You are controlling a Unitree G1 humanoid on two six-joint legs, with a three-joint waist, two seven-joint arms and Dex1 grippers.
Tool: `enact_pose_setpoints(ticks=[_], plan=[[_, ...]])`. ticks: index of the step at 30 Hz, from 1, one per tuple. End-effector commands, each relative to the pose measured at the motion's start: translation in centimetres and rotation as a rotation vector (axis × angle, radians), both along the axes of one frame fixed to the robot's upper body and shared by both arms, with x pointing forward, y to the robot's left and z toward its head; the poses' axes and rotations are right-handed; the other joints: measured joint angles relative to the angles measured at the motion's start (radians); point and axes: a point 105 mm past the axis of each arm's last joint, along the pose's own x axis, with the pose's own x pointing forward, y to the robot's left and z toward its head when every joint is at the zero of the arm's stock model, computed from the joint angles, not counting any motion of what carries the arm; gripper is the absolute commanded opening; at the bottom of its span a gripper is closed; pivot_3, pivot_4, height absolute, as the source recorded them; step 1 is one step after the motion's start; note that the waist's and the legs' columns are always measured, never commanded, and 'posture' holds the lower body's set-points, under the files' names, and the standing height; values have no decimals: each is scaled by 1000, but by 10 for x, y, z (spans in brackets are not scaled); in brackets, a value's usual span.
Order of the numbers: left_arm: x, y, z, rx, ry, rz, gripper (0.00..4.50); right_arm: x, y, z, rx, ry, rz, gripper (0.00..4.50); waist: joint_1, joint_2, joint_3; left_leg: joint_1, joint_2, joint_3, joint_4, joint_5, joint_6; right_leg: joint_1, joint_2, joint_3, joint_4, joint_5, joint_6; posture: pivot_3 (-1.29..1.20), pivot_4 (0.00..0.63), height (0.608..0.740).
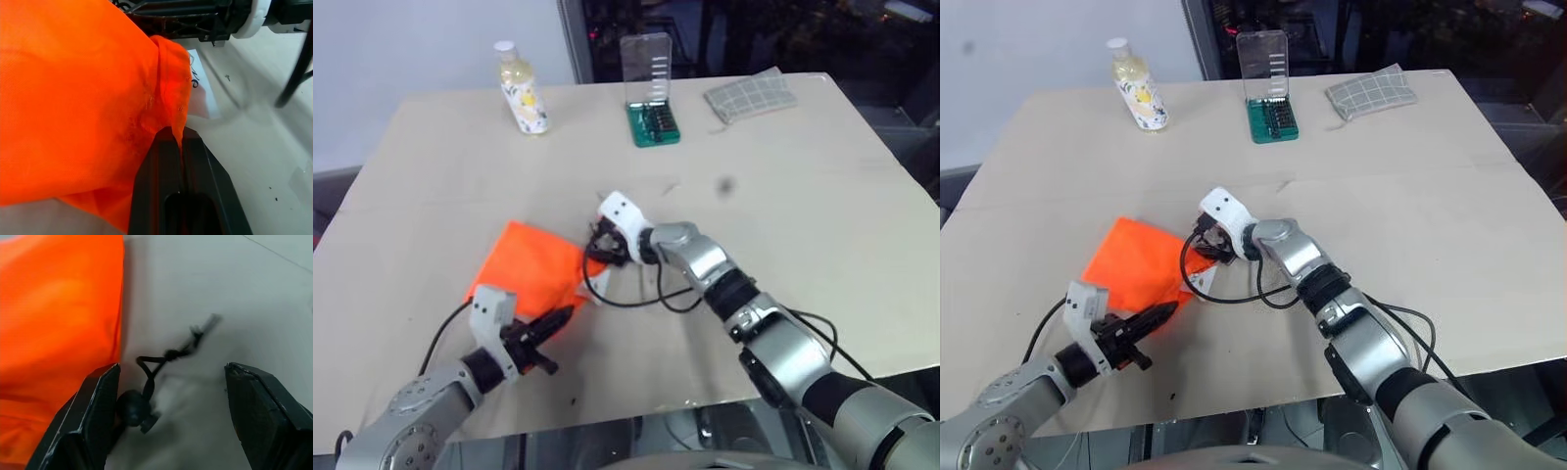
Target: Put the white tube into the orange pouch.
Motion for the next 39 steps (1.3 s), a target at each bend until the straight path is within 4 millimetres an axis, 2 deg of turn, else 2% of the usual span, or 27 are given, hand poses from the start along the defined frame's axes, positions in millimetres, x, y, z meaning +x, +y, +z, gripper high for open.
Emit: enact_pose_setpoints(ticks=[1,3,8,9,15,19,26,29,34,36,39], plan=[[-2,-2,8,8,-41,-1,0,-5,19,8,26,-6,16,3206,1,0,0,1,0,0,0,0,0,0,0,0,0,0,0,0,150,740],[-3,-2,8,6,-42,4,0,-6,21,11,42,-5,27,2623,1,0,0,1,0,0,0,0,0,1,0,0,1,0,0,0,150,740],[-4,-1,7,7,-40,9,0,-11,23,12,81,47,41,302,0,0,0,1,0,0,0,0,0,1,0,0,1,0,0,0,150,740],[-4,-1,7,7,-41,11,0,-11,22,13,86,54,40,103,0,0,0,1,0,0,0,0,0,1,0,0,1,0,0,0,150,740],[-3,1,6,12,-43,20,0,-10,16,23,186,135,11,104,1,0,0,0,0,0,-1,0,0,0,0,0,0,0,0,0,150,740],[-1,2,11,-11,-66,23,0,-6,6,53,443,321,-43,104,2,0,0,-1,0,-1,-1,0,0,0,0,0,-1,0,0,0,150,740],[9,13,15,-47,-95,88,0,1,-13,85,681,529,-107,104,1,0,0,-1,0,-1,-2,0,0,0,-1,0,-1,0,0,0,150,740],[11,12,26,-111,-127,80,746,-5,-14,88,726,606,-104,104,1,0,0,-3,0,0,-2,0,0,-3,-1,0,-1,0,0,0,150,740],[10,9,29,-98,-126,65,2816,-11,-15,80,715,639,-120,104,0,0,0,-4,0,0,-2,0,0,-4,-1,0,-1,0,0,0,150,740],[5,2,38,-125,-147,7,3600,-13,-16,78,712,645,-126,104,0,0,0,-4,0,1,-2,0,0,-4,-1,0,-1,0,0,0,150,740],[-3,-6,60,-196,-190,-78,3600,-16,-17,79,709,634,-123,104,1,0,0,-4,0,1,-2,0,0,-4,-1,1,-1,0,0,0,150,740]])
